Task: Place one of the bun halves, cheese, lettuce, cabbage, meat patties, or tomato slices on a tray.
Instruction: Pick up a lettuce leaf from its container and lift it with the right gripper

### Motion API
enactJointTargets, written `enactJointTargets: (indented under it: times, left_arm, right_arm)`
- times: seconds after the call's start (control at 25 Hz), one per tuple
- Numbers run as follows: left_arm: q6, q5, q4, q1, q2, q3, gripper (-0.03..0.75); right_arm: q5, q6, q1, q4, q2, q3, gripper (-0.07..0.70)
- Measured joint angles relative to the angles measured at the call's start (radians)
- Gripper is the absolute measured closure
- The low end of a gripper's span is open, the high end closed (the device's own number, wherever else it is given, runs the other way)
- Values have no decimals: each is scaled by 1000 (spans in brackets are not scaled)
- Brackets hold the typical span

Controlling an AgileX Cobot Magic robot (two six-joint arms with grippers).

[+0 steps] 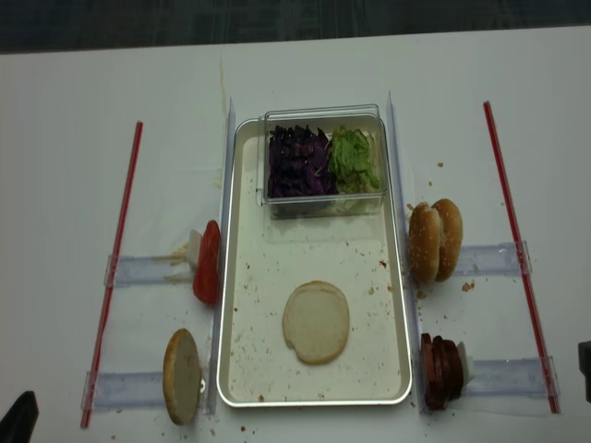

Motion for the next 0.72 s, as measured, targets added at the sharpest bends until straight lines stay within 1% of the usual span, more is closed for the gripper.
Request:
enactJointTargets:
  times: [0.28,0.44,0.56,0.72]
  left_arm:
    - [0,0,0,0,0,0,228]
    - [0,0,0,0,0,0,228]
    - [0,0,0,0,0,0,228]
    - [0,0,0,0,0,0,228]
  right_arm:
    - [-17,-9,0,13,315,-2,-18]
    - [-25,-30,0,40,445,-2,-18]
    - [-31,-34,0,42,497,-2,-18]
    - [-33,-34,0,44,510,-2,-18]
